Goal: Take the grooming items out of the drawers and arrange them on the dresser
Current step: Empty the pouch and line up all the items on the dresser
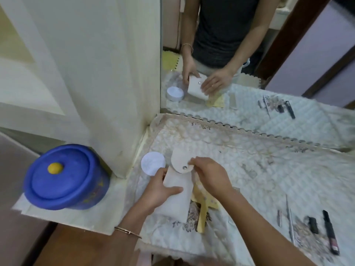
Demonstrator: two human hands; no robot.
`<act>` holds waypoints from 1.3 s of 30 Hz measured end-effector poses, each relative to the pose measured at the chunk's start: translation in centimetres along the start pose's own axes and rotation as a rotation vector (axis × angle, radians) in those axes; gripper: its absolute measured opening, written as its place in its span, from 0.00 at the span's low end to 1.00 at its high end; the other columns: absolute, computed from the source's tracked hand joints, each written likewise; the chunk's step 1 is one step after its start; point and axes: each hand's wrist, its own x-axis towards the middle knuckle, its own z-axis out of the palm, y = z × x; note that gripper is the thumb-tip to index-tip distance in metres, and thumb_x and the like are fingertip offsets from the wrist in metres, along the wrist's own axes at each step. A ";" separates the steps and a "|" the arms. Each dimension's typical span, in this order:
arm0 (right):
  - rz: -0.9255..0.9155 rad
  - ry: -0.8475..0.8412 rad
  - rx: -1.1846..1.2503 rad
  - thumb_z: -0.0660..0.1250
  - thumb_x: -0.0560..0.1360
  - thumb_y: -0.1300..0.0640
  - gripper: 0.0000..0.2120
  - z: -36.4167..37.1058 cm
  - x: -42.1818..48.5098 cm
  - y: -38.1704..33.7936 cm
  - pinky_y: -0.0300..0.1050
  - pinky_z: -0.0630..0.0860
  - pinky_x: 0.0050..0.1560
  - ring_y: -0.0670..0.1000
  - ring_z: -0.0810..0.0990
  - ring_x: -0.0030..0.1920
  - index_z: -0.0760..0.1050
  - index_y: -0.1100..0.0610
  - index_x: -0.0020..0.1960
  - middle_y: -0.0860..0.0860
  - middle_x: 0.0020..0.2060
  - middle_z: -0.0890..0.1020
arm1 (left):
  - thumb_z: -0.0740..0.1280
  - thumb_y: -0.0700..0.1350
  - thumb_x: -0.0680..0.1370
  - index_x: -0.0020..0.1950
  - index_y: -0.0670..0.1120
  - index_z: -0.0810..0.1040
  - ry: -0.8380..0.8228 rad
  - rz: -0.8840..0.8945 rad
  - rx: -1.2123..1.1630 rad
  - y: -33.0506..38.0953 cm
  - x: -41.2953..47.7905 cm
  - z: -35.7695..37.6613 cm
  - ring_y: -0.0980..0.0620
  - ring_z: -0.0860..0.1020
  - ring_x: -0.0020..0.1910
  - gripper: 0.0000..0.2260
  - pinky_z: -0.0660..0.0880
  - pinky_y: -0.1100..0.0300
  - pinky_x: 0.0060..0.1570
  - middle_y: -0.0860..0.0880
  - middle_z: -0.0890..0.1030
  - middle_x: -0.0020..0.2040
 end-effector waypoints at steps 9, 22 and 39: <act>0.323 0.517 0.290 0.65 0.75 0.59 0.03 -7.7 -0.8 2.2 0.42 0.68 0.42 0.46 0.73 0.38 0.73 0.54 0.42 0.51 0.36 0.75 | 0.75 0.44 0.63 0.52 0.51 0.80 -0.298 0.094 -0.018 2.7 -2.7 0.6 0.50 0.83 0.48 0.18 0.80 0.55 0.47 0.50 0.85 0.48; 0.253 0.285 0.509 0.74 0.68 0.58 0.09 -6.0 -8.5 4.1 0.27 0.69 0.40 0.37 0.75 0.39 0.76 0.47 0.34 0.43 0.34 0.77 | 0.75 0.46 0.58 0.53 0.46 0.80 -0.412 0.050 0.015 2.1 -3.9 4.4 0.49 0.82 0.47 0.24 0.78 0.52 0.49 0.43 0.84 0.51; 0.483 0.511 0.966 0.69 0.71 0.64 0.09 -7.0 -10.4 7.5 0.38 0.74 0.38 0.44 0.75 0.30 0.74 0.57 0.34 0.52 0.32 0.78 | 0.74 0.43 0.62 0.53 0.47 0.80 -0.495 0.037 0.082 3.0 -3.9 6.7 0.53 0.83 0.44 0.20 0.78 0.61 0.42 0.51 0.86 0.46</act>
